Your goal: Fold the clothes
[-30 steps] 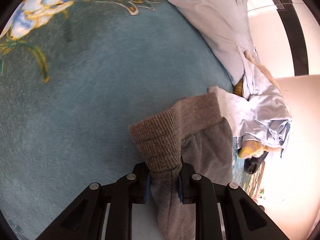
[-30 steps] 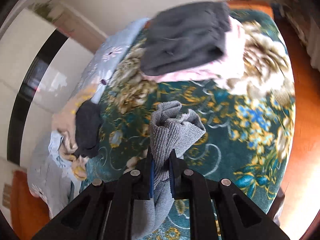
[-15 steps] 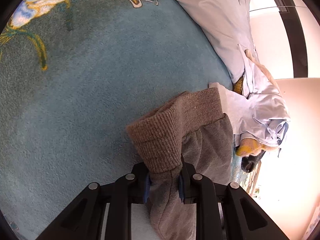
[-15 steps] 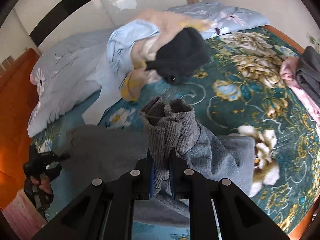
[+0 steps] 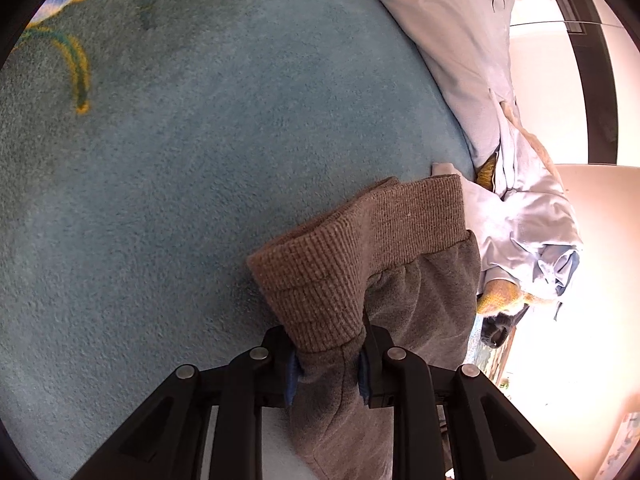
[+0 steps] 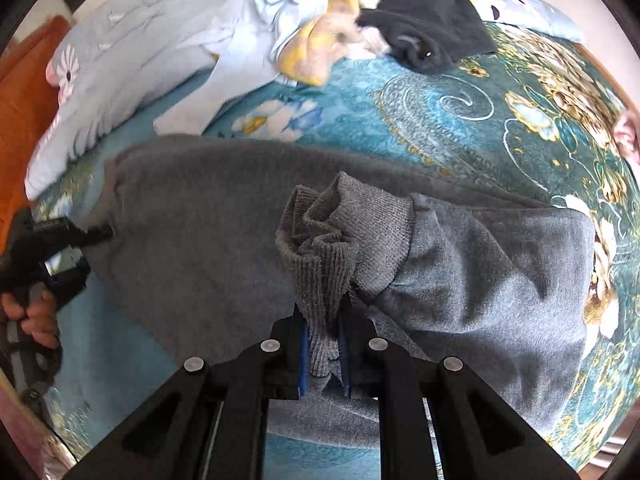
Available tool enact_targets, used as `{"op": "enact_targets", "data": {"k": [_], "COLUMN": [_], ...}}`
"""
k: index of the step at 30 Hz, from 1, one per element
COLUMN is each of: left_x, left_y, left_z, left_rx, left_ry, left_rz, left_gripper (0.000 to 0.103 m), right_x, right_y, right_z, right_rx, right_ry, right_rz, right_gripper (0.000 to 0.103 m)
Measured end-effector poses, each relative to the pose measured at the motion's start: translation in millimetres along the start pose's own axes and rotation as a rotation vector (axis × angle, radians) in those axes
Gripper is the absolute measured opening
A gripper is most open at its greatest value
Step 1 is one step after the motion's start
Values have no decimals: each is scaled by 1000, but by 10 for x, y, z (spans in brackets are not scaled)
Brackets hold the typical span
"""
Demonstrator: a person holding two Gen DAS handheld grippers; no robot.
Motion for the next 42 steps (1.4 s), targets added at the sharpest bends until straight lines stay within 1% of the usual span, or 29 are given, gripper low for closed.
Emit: {"op": "enact_targets", "data": {"k": [2, 3, 5, 6, 7, 8, 10, 12, 14, 16, 18, 19, 21, 22, 24, 26, 28, 29, 30, 32, 34, 35, 36, 38, 39, 42], "left_x": [0, -1, -1, -1, -1, -1, 1, 5, 11, 9, -34, -62, -158, -231, -435, -667, -1057, -1302, -1541, -2002, -2416, -2626, -2836, -3293, -3511, -3925], "left_y": [-15, -23, -38, -46, -54, -64, -87, -112, -123, -161, -304, -418, -823, -1058, -1611, -2163, -2651, -2876, -2987, -3122, -3255, -3285, -3253, -3070, -2943, -2669], "left_z": [-5, -8, -13, -16, -18, -21, -26, -29, 2, 21, 66, 107, 243, 311, 485, 577, 642, 634, 611, 563, 274, 89, -41, -205, -220, -335], "left_rx": [-2, -4, -6, -7, -8, -6, -2, -1, 9, 42, 66, 73, 72, 59, -10, -73, -113, -131, -142, -159, -150, -140, -129, -83, -57, 24], "left_ry": [0, 1, 1, 1, 1, -1, -10, -22, -56, -96, -123, -136, -167, -177, -194, -203, -211, -210, -198, -167, -101, -54, -12, 48, 74, 141], "left_rz": [7, 10, 16, 20, 23, 24, 24, 26, 18, -2, -44, -87, -248, -329, -483, -630, -809, -905, -976, -1097, -1162, -1182, -1207, -1293, -1336, -1417], "left_gripper": [26, 26, 26, 26, 26, 26, 26, 26, 26, 22, 19, 19, 18, 18, 18, 18, 18, 18, 18, 18, 18, 18, 18, 18, 18, 18], "right_x": [-34, -36, -42, -48, -53, -49, -30, -42, -120, -306, -531, -676, -946, -1066, -1299, -1449, -1533, -1547, -1557, -1563, -1580, -1604, -1643, -1710, -1741, -1841], "right_y": [20, 38, 73, 92, 102, 70, -97, -441, -910, -1416, -1846, -2039, -2346, -2466, -2696, -2816, -2874, -2875, -2872, -2846, -2810, -2804, -2798, -2799, -2803, -2845], "right_z": [-58, -54, -36, 6, 63, 174, 431, 700, 935, 1082, 1173, 1221, 1305, 1343, 1416, 1443, 1460, 1468, 1471, 1448, 1401, 1382, 1363, 1334, 1322, 1301], "right_rx": [9, 32, 82, 126, 168, 198, 222, 248, 263, 255, 243, 236, 233, 238, 249, 264, 278, 285, 291, 299, 311, 317, 320, 325, 327, 330], "right_ry": [21, 33, 55, 64, 66, 45, -22, -102, -179, -229, -257, -272, -303, -321, -356, -378, -388, -392, -394, -393, -388, -384, -379, -372, -369, -366], "right_rz": [-2, 2, 11, 20, 27, 21, -24, -140, -305, -484, -631, -699, -813, -861, -954, -1013, -1043, -1044, -1043, -1030, -1023, -1023, -1024, -1029, -1034, -1055], "right_gripper": [18, 21, 42, 46, 48, 48, 50, 56, 58, 58, 58, 58, 58, 58, 58, 58, 58, 58, 58, 58, 58, 58, 58, 58, 58, 58]}}
Point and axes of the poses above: each gripper's, at about its wrist camera, not at the fingertips, and z roughly against the way its jaws point, y to its left, x to its top, the point moved 6 cm from there along -z, roughly the way its jaws point, and after that the axes turned 1 degree about -z, right-handed, at the moved point
